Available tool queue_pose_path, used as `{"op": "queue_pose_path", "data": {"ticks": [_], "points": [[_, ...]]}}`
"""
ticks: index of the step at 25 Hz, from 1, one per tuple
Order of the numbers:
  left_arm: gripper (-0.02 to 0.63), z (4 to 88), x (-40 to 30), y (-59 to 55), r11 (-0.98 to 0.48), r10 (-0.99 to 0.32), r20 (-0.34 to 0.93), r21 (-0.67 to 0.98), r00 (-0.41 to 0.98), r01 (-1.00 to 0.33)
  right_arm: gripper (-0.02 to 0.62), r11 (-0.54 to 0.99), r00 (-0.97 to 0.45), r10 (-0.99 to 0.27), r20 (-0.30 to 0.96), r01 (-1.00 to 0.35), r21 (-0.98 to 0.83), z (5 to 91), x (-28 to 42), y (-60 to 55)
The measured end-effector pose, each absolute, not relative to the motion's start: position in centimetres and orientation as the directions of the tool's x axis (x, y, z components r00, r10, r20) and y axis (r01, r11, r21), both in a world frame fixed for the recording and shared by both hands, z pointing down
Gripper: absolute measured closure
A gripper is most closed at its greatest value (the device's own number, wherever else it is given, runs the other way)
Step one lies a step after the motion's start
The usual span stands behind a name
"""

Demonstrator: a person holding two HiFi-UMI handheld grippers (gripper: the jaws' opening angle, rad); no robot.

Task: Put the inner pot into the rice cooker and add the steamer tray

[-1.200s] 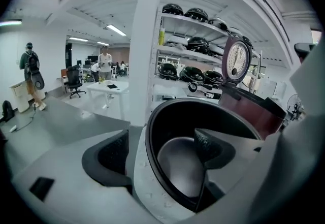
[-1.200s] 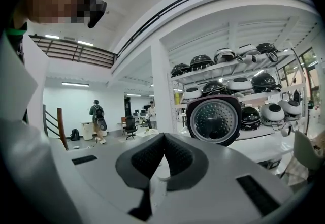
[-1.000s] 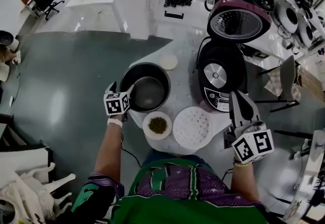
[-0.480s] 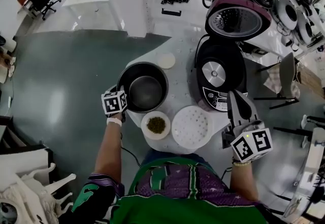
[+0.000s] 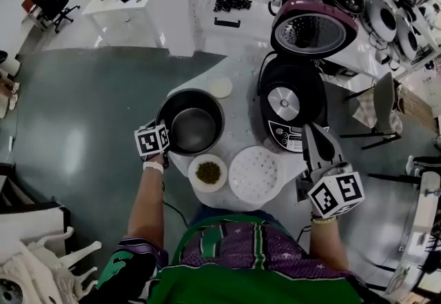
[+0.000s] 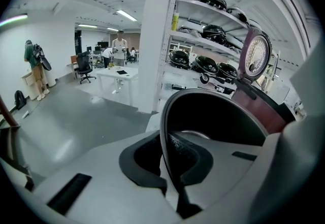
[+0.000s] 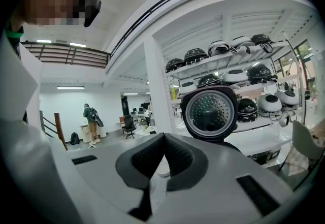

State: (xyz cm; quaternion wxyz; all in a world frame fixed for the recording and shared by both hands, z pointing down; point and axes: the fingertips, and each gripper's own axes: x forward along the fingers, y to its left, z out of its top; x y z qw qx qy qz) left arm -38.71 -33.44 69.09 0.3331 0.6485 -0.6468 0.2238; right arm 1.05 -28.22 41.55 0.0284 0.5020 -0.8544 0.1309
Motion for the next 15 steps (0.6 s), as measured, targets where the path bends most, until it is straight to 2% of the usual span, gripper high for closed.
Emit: {"op": "queue_pose_path", "data": {"ticks": [9, 15], "points": [[0.58, 66.6, -38.8, -32.6, 0.101, -0.725, 0.684, 0.227, 0.084, -0.969, 0.589, 0.449, -0.479, -0.865, 0.152, -0.873, -0.191, 40.3, 2.3, -27.2], [0.58, 62.8, -38.2, -32.3, 0.072, -0.765, 0.637, 0.229, 0.093, -0.971, 0.589, 0.449, -0.474, -0.872, 0.122, -0.874, -0.185, 39.2, 2.4, -25.3]]}}
